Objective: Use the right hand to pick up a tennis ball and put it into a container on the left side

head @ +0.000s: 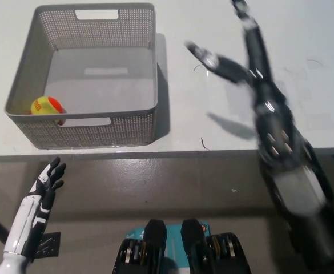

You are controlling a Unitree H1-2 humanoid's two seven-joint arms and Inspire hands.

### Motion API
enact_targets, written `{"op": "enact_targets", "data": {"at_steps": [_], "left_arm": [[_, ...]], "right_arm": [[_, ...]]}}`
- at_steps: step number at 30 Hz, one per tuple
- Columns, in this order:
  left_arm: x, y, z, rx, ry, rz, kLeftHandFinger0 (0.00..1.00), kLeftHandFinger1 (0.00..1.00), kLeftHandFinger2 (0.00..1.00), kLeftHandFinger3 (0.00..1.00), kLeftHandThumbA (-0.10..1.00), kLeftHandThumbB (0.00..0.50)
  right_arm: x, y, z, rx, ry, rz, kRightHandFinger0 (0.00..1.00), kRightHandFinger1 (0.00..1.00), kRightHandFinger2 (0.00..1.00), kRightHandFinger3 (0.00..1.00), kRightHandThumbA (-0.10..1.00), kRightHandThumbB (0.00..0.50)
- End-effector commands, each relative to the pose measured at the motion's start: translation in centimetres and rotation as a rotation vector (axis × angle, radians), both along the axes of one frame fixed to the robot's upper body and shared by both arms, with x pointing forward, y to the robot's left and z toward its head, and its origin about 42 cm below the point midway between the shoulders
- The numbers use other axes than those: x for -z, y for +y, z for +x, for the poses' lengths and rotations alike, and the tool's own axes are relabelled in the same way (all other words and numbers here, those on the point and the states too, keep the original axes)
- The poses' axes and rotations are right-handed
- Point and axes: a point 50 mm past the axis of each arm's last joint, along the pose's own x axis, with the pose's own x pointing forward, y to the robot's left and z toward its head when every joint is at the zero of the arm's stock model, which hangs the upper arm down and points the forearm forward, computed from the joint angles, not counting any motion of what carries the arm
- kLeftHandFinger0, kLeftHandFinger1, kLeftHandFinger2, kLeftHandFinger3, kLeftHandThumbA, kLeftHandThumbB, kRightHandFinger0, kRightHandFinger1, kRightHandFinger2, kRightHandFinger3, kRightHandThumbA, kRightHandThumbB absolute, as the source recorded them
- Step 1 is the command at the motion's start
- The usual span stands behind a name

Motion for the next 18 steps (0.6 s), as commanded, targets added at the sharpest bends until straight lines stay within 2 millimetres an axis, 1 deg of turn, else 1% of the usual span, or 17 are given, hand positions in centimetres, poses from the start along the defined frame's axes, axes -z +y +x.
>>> {"op": "enact_targets", "data": {"at_steps": [1, 2, 3, 4, 5, 6, 7, 9, 10, 12, 13, 14, 15, 17, 18], "left_arm": [[1.0, 0.7, -1.6, -0.001, -0.005, -0.012, 1.00, 1.00, 1.00, 1.00, 1.00, 0.256], [1.1, 0.6, -1.6, -0.001, -0.004, -0.017, 1.00, 1.00, 1.00, 1.00, 1.00, 0.260], [1.2, 0.6, -1.7, -0.001, -0.004, -0.020, 1.00, 1.00, 1.00, 1.00, 1.00, 0.260], [1.2, 0.6, -1.7, -0.002, -0.002, -0.024, 1.00, 1.00, 1.00, 1.00, 1.00, 0.268], [1.3, 0.5, -1.6, 0.000, -0.005, -0.028, 1.00, 1.00, 1.00, 1.00, 1.00, 0.268], [1.3, 0.5, -1.6, 0.001, -0.007, -0.028, 1.00, 1.00, 1.00, 1.00, 1.00, 0.268], [1.4, 0.6, -1.6, -0.002, -0.006, -0.022, 1.00, 1.00, 1.00, 1.00, 1.00, 0.271], [1.5, 0.6, -1.6, -0.006, -0.012, -0.016, 1.00, 1.00, 1.00, 1.00, 1.00, 0.277], [1.4, 0.6, -1.6, -0.003, -0.018, -0.026, 1.00, 1.00, 1.00, 1.00, 1.00, 0.265], [1.4, 0.7, -1.6, -0.006, -0.025, -0.026, 1.00, 1.00, 1.00, 1.00, 1.00, 0.265], [1.4, 0.7, -1.6, -0.009, -0.027, -0.020, 1.00, 1.00, 1.00, 1.00, 1.00, 0.273], [1.4, 0.8, -1.5, -0.006, -0.028, -0.025, 1.00, 1.00, 1.00, 1.00, 1.00, 0.279], [1.4, 0.8, -1.5, -0.008, -0.030, -0.028, 1.00, 1.00, 1.00, 1.00, 1.00, 0.280], [1.2, 0.8, -1.3, -0.006, -0.039, -0.029, 1.00, 1.00, 1.00, 1.00, 1.00, 0.271], [1.2, 0.9, -1.3, -0.006, -0.045, -0.032, 1.00, 1.00, 1.00, 1.00, 1.00, 0.260]], "right_arm": [[-0.8, -5.6, -10.3, -0.140, -0.252, 0.203, 1.00, 1.00, 1.00, 1.00, 1.00, 0.305], [1.0, -5.5, -11.0, -0.131, -0.221, 0.202, 1.00, 1.00, 1.00, 1.00, 1.00, 0.295], [1.4, -5.5, -11.1, -0.131, -0.212, 0.201, 1.00, 1.00, 1.00, 1.00, 1.00, 0.294], [2.9, -5.5, -11.4, -0.131, -0.180, 0.202, 1.00, 1.00, 1.00, 1.00, 1.00, 0.289], [4.8, -5.2, -12.0, -0.138, -0.123, 0.238, 1.00, 1.00, 1.00, 1.00, 1.00, 0.292], [5.7, -5.1, -12.3, -0.139, -0.102, 0.244, 1.00, 1.00, 1.00, 1.00, 1.00, 0.292], [6.7, -5.0, -12.6, -0.152, -0.070, 0.256, 1.00, 1.00, 1.00, 1.00, 1.00, 0.304], [8.2, -4.8, -13.1, -0.157, -0.034, 0.270, 1.00, 1.00, 1.00, 1.00, 1.00, 0.304], [9.6, -4.8, -13.4, -0.161, 0.004, 0.281, 1.00, 1.00, 1.00, 1.00, 1.00, 0.300], [11.2, -4.8, -13.7, -0.163, 0.038, 0.288, 1.00, 1.00, 1.00, 1.00, 1.00, 0.301], [12.2, -4.9, -14.0, -0.155, 0.063, 0.283, 1.00, 1.00, 1.00, 1.00, 1.00, 0.304], [13.3, -4.9, -14.4, -0.146, 0.095, 0.266, 1.00, 1.00, 1.00, 1.00, 1.00, 0.293], [14.2, -4.9, -14.9, -0.147, 0.124, 0.262, 1.00, 1.00, 1.00, 1.00, 1.00, 0.271], [14.7, -4.9, -14.9, -0.153, 0.140, 0.255, 1.00, 1.00, 1.00, 1.00, 1.00, 0.262], [15.6, -5.0, -15.3, -0.164, 0.167, 0.266, 1.00, 1.00, 1.00, 1.00, 1.00, 0.267]]}}
